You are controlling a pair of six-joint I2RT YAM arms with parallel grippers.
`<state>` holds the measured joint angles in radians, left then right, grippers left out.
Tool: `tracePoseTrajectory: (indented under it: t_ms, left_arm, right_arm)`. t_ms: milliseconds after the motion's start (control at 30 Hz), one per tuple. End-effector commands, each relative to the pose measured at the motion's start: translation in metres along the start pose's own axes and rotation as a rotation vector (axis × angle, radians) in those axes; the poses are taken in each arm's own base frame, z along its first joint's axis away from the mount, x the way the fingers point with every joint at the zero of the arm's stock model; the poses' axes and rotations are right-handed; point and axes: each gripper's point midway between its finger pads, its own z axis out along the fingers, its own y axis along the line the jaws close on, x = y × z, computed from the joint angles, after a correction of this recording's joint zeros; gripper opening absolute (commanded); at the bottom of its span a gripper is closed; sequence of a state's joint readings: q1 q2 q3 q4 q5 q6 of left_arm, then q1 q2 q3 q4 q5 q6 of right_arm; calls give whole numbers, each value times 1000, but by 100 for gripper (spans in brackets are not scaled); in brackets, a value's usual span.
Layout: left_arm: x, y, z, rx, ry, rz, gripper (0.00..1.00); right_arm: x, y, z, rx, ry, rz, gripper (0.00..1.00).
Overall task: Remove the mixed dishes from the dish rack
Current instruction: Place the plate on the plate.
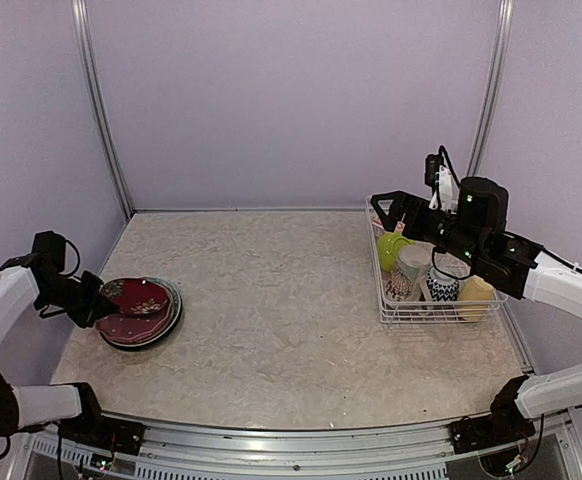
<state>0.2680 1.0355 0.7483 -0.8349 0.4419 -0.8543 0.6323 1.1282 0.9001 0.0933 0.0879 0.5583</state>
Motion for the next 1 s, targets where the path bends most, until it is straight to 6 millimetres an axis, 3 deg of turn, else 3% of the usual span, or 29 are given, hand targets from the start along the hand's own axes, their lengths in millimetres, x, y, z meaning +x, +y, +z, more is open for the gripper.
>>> tracePoseTrajectory:
  t_ms: [0,133,167,233,467,567,767,867,967]
  left_arm:
    - [-17,-14,8,51,-18,-6,0]
    - [-16,-14,18,71,9,-19,0]
    - [-15,-15,19,80,17,-14,4]
    - [-14,-15,20,87,28,-9,22]
    - [-16,-6,12,42,-25,-31,68]
    - [-19,2,3,-5,-73,-53,97]
    - [-24,-2,-18,-21,-151,-59,99]
    - [-26,-24,-34,34,-200,25,99]
    - [-26,-60,-57,92,-286,167,99]
  right_arm:
    - [-1,-8,-5,36,-7,-9,100]
    - [-3,-12,-8,51,-21,-11,100]
    - [-4,-12,-8,50,-23,-10,100]
    - [-4,-12,-9,51,-24,-11,100]
    - [-2,-14,-9,63,-20,-17,100]
    - [-3,-17,-11,78,-20,-27,100]
    - [-6,-28,-16,144,-25,-58,100]
    - [-4,-37,-19,198,-1,-84,100]
    - [-5,-43,-23,240,11,-106,100]
